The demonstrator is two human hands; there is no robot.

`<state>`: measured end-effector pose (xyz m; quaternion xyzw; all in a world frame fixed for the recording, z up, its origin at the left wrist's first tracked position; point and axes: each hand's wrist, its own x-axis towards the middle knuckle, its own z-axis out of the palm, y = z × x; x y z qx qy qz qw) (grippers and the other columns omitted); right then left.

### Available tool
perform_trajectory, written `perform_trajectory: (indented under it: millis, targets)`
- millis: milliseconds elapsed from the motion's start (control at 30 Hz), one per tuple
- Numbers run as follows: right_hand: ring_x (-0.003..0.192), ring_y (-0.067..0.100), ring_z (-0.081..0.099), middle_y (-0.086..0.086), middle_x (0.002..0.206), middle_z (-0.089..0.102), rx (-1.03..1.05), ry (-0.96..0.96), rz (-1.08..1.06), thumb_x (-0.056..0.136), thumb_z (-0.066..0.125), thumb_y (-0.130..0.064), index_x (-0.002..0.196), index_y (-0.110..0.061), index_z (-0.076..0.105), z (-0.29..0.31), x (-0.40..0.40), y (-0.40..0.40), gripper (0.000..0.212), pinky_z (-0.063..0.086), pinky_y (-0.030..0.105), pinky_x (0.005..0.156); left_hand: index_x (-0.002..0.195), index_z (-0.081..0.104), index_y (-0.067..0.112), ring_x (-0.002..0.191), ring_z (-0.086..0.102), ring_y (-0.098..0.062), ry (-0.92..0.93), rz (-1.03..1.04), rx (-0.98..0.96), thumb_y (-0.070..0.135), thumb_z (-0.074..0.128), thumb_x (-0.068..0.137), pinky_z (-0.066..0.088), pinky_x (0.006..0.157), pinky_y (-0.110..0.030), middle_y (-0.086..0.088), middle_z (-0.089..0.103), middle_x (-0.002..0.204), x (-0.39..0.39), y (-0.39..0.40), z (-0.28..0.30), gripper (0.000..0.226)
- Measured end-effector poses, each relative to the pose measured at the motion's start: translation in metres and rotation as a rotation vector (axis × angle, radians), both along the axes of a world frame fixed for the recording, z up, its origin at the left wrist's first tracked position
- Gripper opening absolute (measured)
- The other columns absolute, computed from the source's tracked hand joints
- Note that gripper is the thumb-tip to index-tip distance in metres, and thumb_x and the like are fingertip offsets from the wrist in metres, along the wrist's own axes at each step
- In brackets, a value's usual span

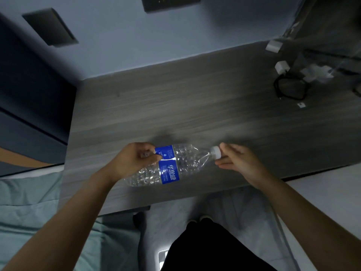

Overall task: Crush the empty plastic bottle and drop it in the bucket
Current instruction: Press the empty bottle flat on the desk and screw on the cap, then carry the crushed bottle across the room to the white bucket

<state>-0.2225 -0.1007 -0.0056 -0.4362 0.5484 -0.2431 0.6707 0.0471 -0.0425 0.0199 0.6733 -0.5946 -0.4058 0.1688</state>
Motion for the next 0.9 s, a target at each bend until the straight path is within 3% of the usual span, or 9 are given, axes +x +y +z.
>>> perform_trajectory:
  millis: [100, 267, 333, 400, 500, 567, 700, 800, 900]
  targets:
    - [0.064, 0.016, 0.061, 0.017, 0.097, 0.059, -0.03, 0.026, -0.1, 0.093, 0.044, -0.018, 0.114, 0.004, 0.054, 0.003, -0.024, 0.013, 0.032, 0.052, 0.014, 0.054, 0.076, 0.062, 0.013, 0.067, 0.055, -0.016, -0.047, -0.026, -0.019, 0.017, 0.064, 0.085, 0.043, 0.068, -0.029, -0.008, 0.062, 0.075, -0.01, 0.01, 0.003, 0.01]
    - [0.051, 0.005, 0.066, 0.008, 0.08, 0.063, 0.003, -0.06, -0.321, 0.09, 0.047, -0.012, 0.09, -0.006, 0.061, 0.006, -0.075, 0.059, 0.016, 0.055, 0.015, 0.055, 0.078, 0.057, 0.018, 0.077, 0.066, -0.031, -0.078, -0.094, -0.05, 0.023, 0.061, 0.086, 0.051, 0.075, -0.044, -0.015, 0.07, 0.082, -0.039, 0.034, 0.008, 0.01]
    - [0.053, 0.007, 0.067, 0.007, 0.077, 0.066, 0.039, -0.024, -0.392, 0.09, 0.048, -0.012, 0.084, -0.01, 0.063, -0.001, -0.091, 0.085, 0.017, 0.056, 0.015, 0.054, 0.076, 0.057, 0.023, 0.074, 0.067, -0.03, -0.104, -0.148, -0.068, 0.026, 0.063, 0.085, 0.051, 0.073, -0.044, -0.014, 0.072, 0.079, -0.049, 0.042, 0.007, 0.011]
    - [0.058, 0.012, 0.067, 0.005, 0.075, 0.068, 0.086, 0.057, -0.463, 0.089, 0.049, -0.011, 0.082, -0.011, 0.065, -0.017, -0.104, 0.119, 0.017, 0.056, 0.016, 0.055, 0.081, 0.061, 0.015, 0.071, 0.065, -0.028, -0.165, -0.227, -0.085, 0.028, 0.063, 0.084, 0.051, 0.071, -0.04, -0.013, 0.072, 0.078, -0.057, 0.051, 0.002, 0.013]
    - [0.072, 0.022, 0.064, 0.012, 0.081, 0.066, 0.189, 0.187, -0.523, 0.09, 0.049, -0.014, 0.085, -0.007, 0.064, -0.054, -0.116, 0.176, 0.017, 0.053, 0.028, 0.07, 0.094, 0.061, 0.009, 0.072, 0.062, -0.026, -0.264, -0.373, -0.077, 0.032, 0.059, 0.086, 0.047, 0.067, -0.032, -0.011, 0.069, 0.082, -0.064, 0.067, -0.013, 0.025]
    - [0.077, 0.025, 0.062, 0.013, 0.083, 0.065, 0.281, 0.243, -0.583, 0.09, 0.05, -0.017, 0.093, -0.003, 0.063, -0.077, -0.119, 0.219, 0.02, 0.049, 0.034, 0.076, 0.1, 0.058, 0.009, 0.076, 0.063, -0.027, -0.259, -0.47, -0.041, 0.032, 0.056, 0.089, 0.049, 0.071, -0.035, -0.009, 0.067, 0.084, -0.069, 0.081, -0.028, 0.026]
    - [0.078, 0.025, 0.063, 0.012, 0.082, 0.066, 0.435, 0.293, -0.731, 0.091, 0.049, -0.019, 0.095, -0.003, 0.063, -0.111, -0.122, 0.313, 0.022, 0.048, 0.032, 0.068, 0.097, 0.053, 0.01, 0.079, 0.065, -0.029, -0.301, -0.625, -0.029, 0.03, 0.05, 0.091, 0.054, 0.072, -0.042, -0.013, 0.07, 0.089, -0.073, 0.102, -0.062, 0.021]
    - [0.08, 0.026, 0.063, 0.01, 0.083, 0.067, 0.525, 0.325, -0.843, 0.091, 0.048, -0.02, 0.095, -0.004, 0.063, -0.123, -0.118, 0.381, 0.022, 0.048, 0.033, 0.067, 0.099, 0.049, 0.014, 0.069, 0.061, -0.025, -0.501, -0.761, -0.077, 0.035, 0.042, 0.094, 0.037, 0.048, -0.03, -0.011, 0.071, 0.088, -0.075, 0.112, -0.087, 0.023]
    - [0.08, 0.026, 0.063, 0.01, 0.083, 0.067, 0.574, 0.32, -0.956, 0.091, 0.048, -0.019, 0.093, -0.006, 0.063, -0.127, -0.113, 0.436, 0.02, 0.047, 0.035, 0.071, 0.099, 0.048, 0.014, 0.078, 0.065, -0.028, -0.589, -0.845, -0.081, 0.035, 0.04, 0.094, 0.034, 0.056, -0.029, -0.012, 0.071, 0.09, -0.085, 0.119, -0.105, 0.023]
